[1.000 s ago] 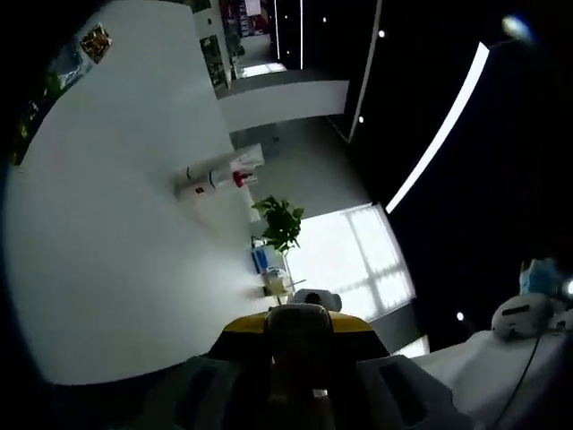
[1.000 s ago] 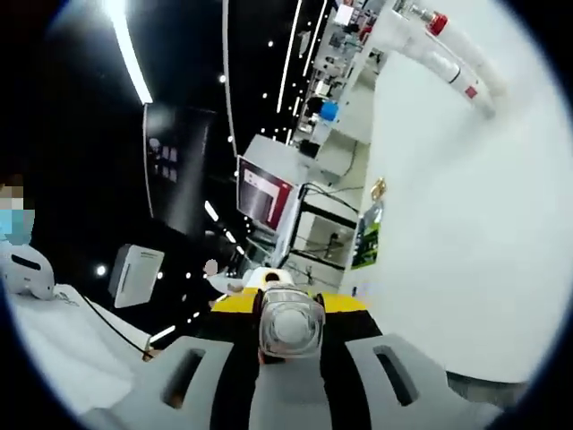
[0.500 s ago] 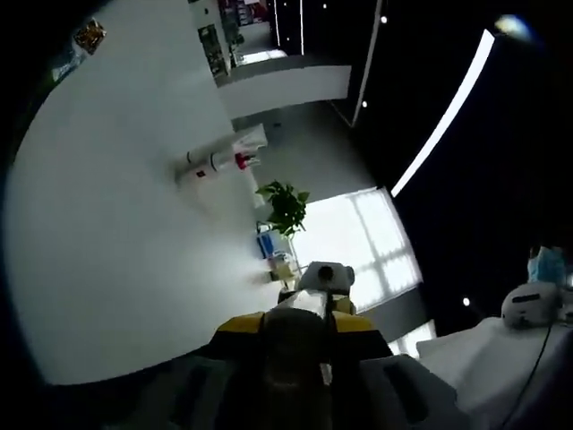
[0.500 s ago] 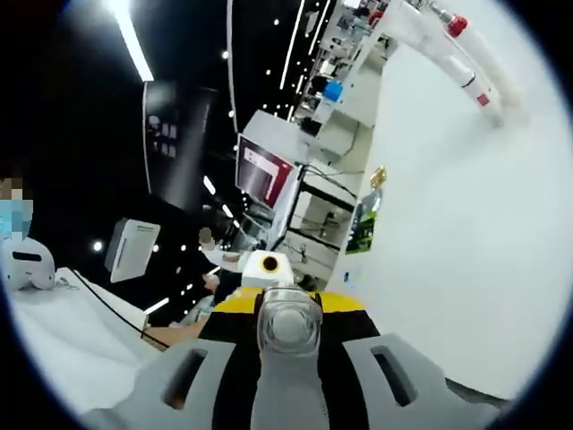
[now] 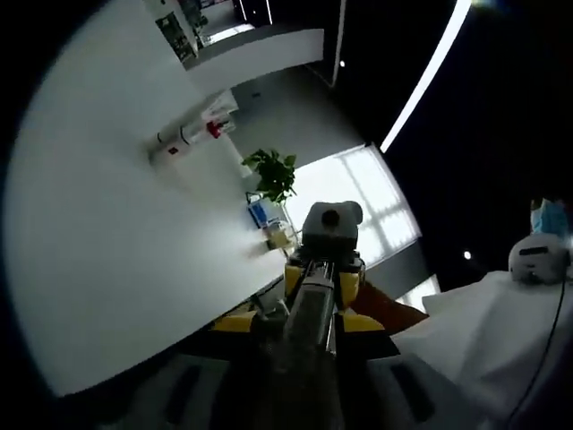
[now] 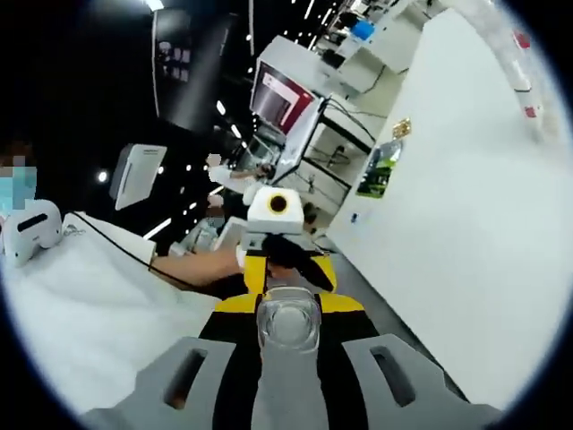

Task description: Arrange the skincare products in the storage area until every visible bottle or jar stands upright without overlapping.

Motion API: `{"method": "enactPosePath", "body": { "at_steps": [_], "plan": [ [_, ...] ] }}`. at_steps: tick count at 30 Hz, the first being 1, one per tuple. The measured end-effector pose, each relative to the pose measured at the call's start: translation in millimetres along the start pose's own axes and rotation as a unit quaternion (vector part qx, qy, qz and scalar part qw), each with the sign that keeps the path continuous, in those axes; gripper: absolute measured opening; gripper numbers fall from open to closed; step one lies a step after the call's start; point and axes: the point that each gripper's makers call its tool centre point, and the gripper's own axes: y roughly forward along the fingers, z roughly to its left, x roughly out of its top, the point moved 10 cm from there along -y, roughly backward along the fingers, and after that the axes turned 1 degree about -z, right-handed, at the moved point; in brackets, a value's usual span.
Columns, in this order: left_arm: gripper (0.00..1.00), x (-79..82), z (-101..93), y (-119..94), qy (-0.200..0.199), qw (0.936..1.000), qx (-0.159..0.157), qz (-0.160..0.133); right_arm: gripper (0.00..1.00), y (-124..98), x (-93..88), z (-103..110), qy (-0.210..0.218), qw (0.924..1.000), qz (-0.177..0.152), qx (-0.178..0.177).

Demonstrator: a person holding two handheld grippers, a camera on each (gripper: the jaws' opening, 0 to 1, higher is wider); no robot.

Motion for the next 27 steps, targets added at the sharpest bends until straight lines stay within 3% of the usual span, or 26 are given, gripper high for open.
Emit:
{"method": "enactPosePath", "body": {
  "at_steps": [3, 9, 11, 19, 20, 23, 27],
  "plan": [
    [0.35, -7.0, -1.6, 4.6, 0.003, 0.9993, -0.007, 0.036, 0.2, 4.0, 2.0, 3.7, -0.016, 0.9994, 0.029, 0.003],
    [0.27, -16.7, -4.5, 10.0, 0.0, 0.9962, -0.015, 0.086, 0.2, 9.2, 4.4, 2.8, -0.02, 0.9987, 0.047, 0.008],
    [0.25, -19.5, -9.8, 9.7, -0.035, 0.9928, -0.046, 0.105, 0.2, 10.5, 5.8, 6.3, 0.005, 0.9986, 0.039, 0.035],
    [0.22, -14.3, -12.5, 4.6, -0.012, 0.9936, -0.062, 0.093, 0.2, 15.1, 14.6, 5.8, 0.02, 0.9989, -0.002, 0.042],
    [0.22, -12.6, -11.1, 4.1, 0.003, 0.9949, -0.051, 0.086, 0.2, 16.1, 15.6, 3.7, 0.022, 0.999, -0.011, 0.037],
    [0.22, -10.6, -10.7, 2.8, -0.002, 0.9957, -0.05, 0.078, 0.2, 18.4, 18.7, 0.6, 0.037, 0.9972, -0.055, 0.036],
    [0.21, -6.5, -10.0, -0.6, -0.006, 0.9969, -0.05, 0.061, 0.2, 20.5, 21.3, -0.7, 0.043, 0.9944, -0.089, 0.037]
  ]
}}
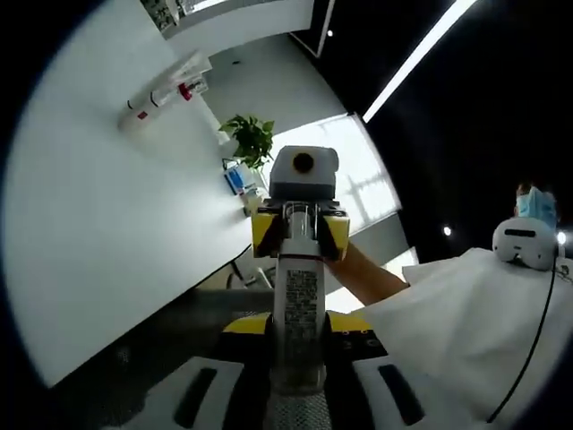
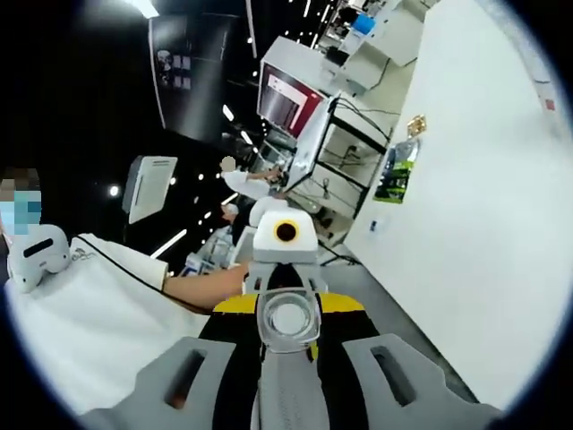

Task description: Arrange the skincare products in the storage area until every visible bottle or jar stands upright without overlapping.

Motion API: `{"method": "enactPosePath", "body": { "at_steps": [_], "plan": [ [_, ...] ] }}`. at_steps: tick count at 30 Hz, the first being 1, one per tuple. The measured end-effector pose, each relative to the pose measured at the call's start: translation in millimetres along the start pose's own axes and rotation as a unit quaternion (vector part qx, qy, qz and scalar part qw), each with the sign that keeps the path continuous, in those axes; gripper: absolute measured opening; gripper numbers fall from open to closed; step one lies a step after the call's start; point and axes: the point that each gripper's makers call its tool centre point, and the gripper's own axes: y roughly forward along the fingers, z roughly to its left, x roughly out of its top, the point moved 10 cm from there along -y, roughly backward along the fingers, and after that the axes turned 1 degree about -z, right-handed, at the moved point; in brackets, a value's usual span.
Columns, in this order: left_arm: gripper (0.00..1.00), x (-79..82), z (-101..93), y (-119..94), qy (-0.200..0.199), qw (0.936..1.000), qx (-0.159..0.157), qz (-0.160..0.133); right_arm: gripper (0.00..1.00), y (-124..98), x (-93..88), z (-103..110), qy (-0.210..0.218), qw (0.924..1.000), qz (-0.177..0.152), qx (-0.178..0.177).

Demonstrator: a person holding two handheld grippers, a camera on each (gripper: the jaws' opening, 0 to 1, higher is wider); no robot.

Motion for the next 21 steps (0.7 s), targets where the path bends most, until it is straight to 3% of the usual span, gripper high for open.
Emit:
{"method": "enactPosePath", "body": {
  "at_steps": [4, 8, 10, 21],
  "plan": [
    [0.21, 2.7, 0.6, -2.2, 0.003, 0.9999, 0.002, -0.017, 0.23, 2.4, 2.9, 0.5, -0.016, 0.9996, -0.019, -0.013],
    [0.21, 6.8, 0.6, -6.1, 0.002, 0.9991, 0.002, -0.041, 0.35, 4.0, 2.2, -4.5, -0.017, 0.9985, -0.037, -0.036],
    [0.21, 9.0, 0.8, -7.9, 0.004, 0.9985, 0.005, -0.055, 0.37, 4.1, 0.2, -6.2, -0.012, 0.9983, -0.045, -0.036],
    [0.21, 17.3, 10.6, -17.7, 0.033, 0.9899, 0.089, -0.106, 0.37, 6.9, -5.5, -12.2, 0.011, 0.9923, -0.1, -0.072]
  ]
}}
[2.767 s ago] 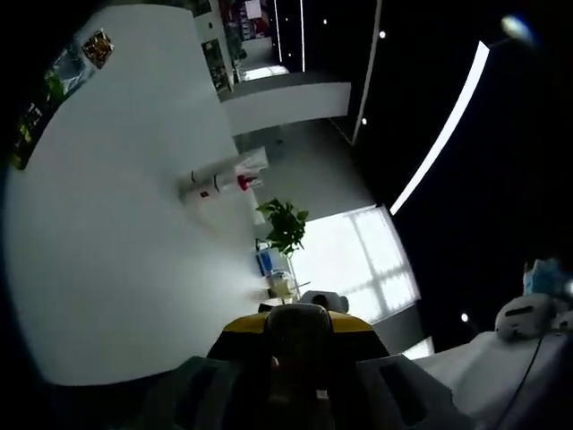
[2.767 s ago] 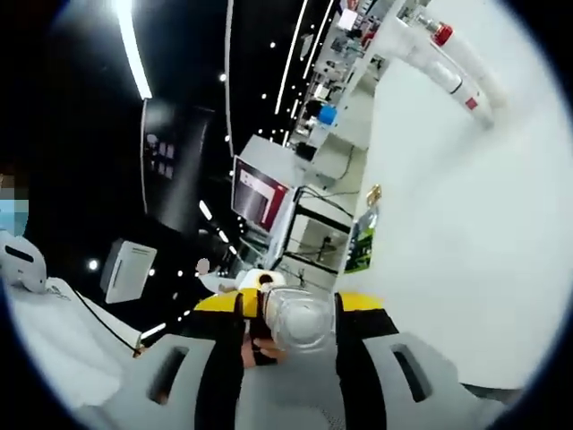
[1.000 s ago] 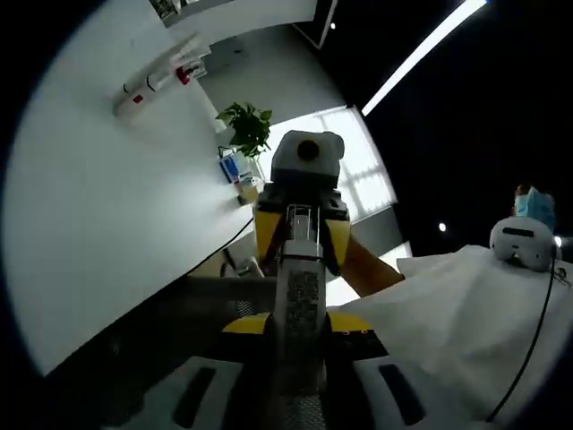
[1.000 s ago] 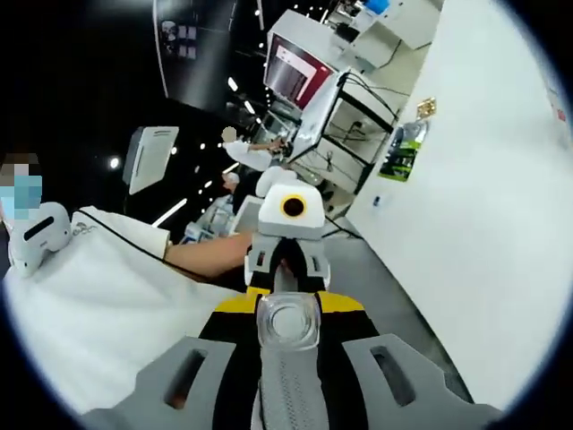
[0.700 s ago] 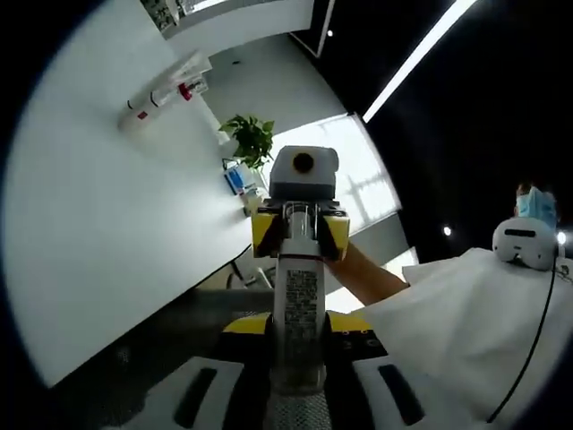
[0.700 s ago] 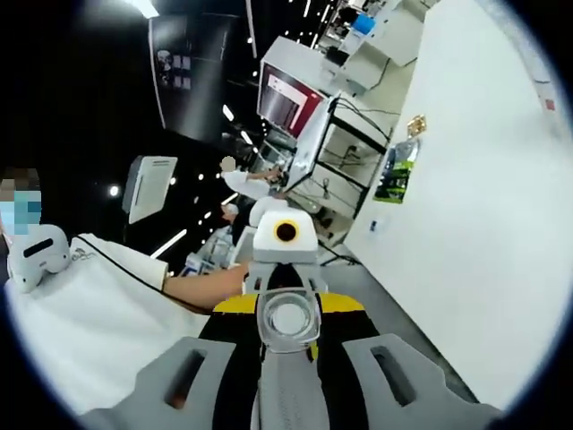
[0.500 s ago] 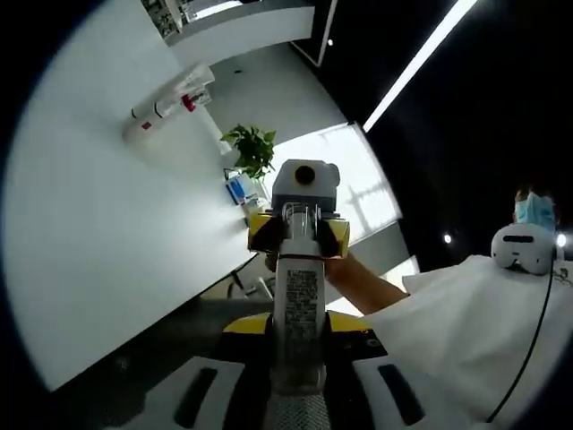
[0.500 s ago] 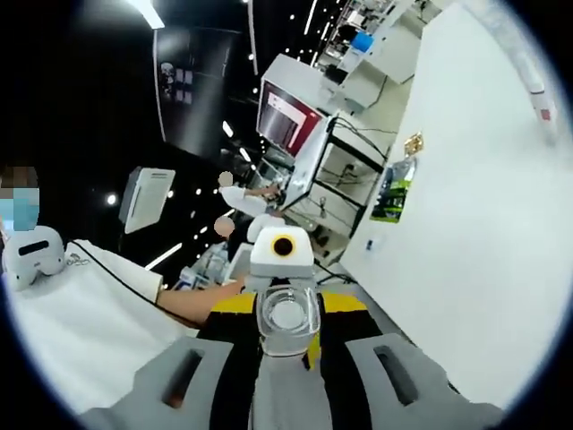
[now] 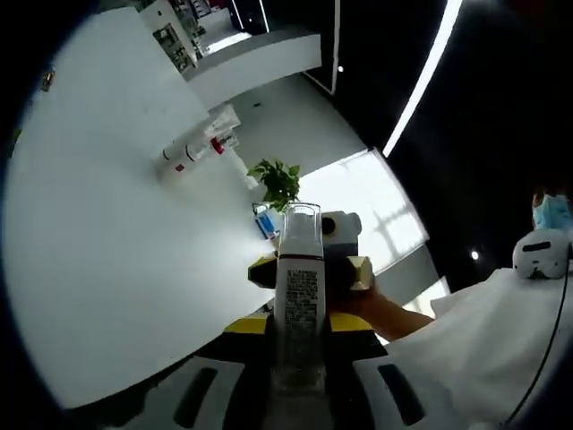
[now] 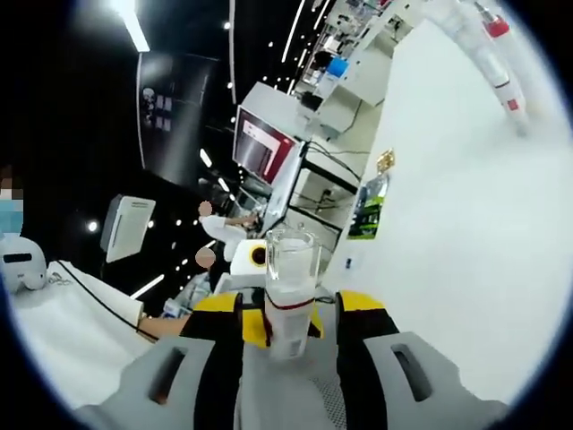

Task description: Arrange the skincare products in the storage area until every visible bottle or jar stands upright without overlapping.

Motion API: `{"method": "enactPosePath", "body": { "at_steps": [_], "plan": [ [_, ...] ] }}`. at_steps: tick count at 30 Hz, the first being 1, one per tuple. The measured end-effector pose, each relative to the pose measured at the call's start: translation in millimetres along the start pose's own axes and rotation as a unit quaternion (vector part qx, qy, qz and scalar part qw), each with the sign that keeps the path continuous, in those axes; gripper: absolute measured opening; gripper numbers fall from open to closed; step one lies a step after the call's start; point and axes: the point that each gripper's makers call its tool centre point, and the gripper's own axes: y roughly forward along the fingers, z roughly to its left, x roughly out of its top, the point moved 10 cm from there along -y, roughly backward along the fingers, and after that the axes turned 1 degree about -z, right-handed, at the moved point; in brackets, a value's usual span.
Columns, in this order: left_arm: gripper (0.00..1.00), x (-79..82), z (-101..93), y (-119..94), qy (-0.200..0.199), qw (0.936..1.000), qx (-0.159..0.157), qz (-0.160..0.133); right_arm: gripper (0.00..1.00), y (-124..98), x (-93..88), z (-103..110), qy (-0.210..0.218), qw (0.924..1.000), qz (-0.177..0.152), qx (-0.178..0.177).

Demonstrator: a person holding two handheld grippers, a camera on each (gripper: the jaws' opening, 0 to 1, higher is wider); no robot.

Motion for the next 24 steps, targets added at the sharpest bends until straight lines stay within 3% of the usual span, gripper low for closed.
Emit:
{"method": "enactPosePath", "body": {
  "at_steps": [5, 11, 13, 14, 16, 24],
  "plan": [
    [0.21, 1.0, 1.0, -0.6, 0.024, 0.9991, 0.033, -0.007, 0.34, 6.5, -6.2, -1.9, 0.011, 0.9998, -0.014, -0.01],
    [0.22, -1.1, 1.3, 1.2, 0.037, 0.9984, 0.044, 0.004, 0.3, 12.5, -10.8, -4.0, 0.017, 0.9995, -0.016, -0.02],
    [0.22, -2.3, 1.4, 2.7, 0.041, 0.9981, 0.045, 0.012, 0.23, 12.5, -11.2, -3.5, 0.011, 0.9995, -0.015, -0.025],
    [0.22, -2.4, 0.7, 2.7, 0.045, 0.998, 0.044, 0.012, 0.21, 10.7, -11.6, -6.7, -0.007, 0.9989, -0.011, -0.046],
    [0.22, -1.6, 2.2, 2.0, 0.047, 0.9977, 0.048, 0.01, 0.21, 12.3, -12.8, -3.8, 0.006, 0.9992, -0.016, -0.036],
    [0.22, -2.9, 2.2, 3.9, 0.052, 0.9975, 0.045, 0.017, 0.2, 9.2, -14.1, -2.3, -0.011, 0.9988, -0.016, -0.045]
  ]
}}
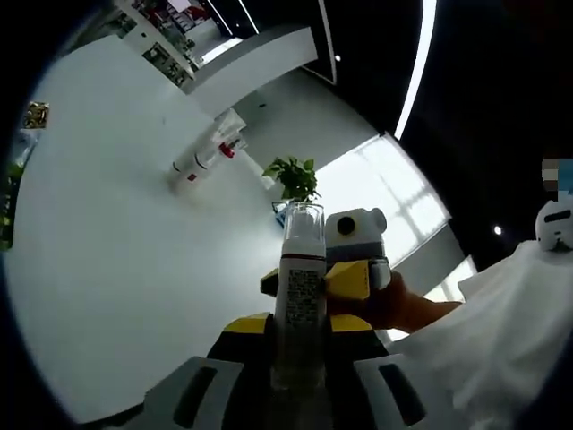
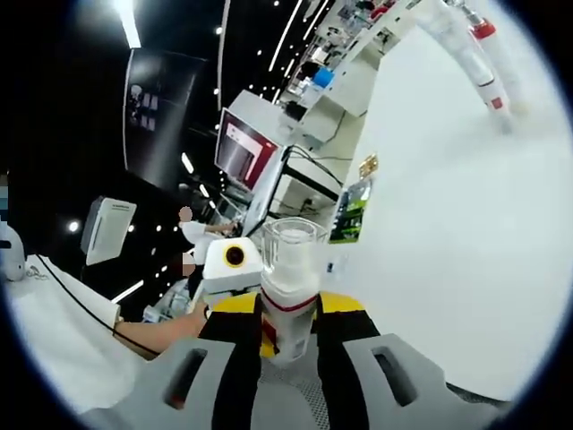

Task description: Arrange the skincare products in the storage area until every visible bottle or jar stands upright without overlapping.

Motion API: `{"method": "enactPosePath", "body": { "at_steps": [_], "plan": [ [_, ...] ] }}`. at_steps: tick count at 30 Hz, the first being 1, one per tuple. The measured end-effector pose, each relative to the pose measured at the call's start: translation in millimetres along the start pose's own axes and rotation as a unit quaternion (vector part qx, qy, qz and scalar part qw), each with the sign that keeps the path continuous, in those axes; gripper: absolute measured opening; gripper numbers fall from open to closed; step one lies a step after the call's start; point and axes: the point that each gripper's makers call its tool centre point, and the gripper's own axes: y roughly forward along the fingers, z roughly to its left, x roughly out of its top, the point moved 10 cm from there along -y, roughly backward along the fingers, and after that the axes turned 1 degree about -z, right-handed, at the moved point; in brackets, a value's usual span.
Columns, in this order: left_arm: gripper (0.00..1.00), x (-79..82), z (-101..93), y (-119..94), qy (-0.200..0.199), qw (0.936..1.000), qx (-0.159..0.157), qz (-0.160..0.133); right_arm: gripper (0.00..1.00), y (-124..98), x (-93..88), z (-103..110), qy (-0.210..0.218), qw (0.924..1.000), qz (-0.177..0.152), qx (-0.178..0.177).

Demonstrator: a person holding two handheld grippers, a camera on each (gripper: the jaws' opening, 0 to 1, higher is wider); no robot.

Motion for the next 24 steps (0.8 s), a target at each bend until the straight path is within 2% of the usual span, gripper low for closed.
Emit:
{"method": "enactPosePath", "body": {
  "at_steps": [11, 20, 24],
  "plan": [
    [0.24, -4.1, 2.1, 4.7, 0.002, 0.9997, 0.013, 0.021, 0.2, -5.3, -4.7, -1.5, -0.019, 0.9997, 0.004, -0.017],
    [0.25, -8.8, 3.9, 7.2, 0.019, 0.998, 0.04, 0.045, 0.2, -12.8, -7.0, -1.8, -0.077, 0.9957, 0.008, -0.051],
    [0.35, -6.9, 4.4, 6.7, 0.028, 0.9977, 0.051, 0.034, 0.2, -22.2, -5.8, -4.1, -0.097, 0.9929, -0.004, -0.069]
  ]
}}
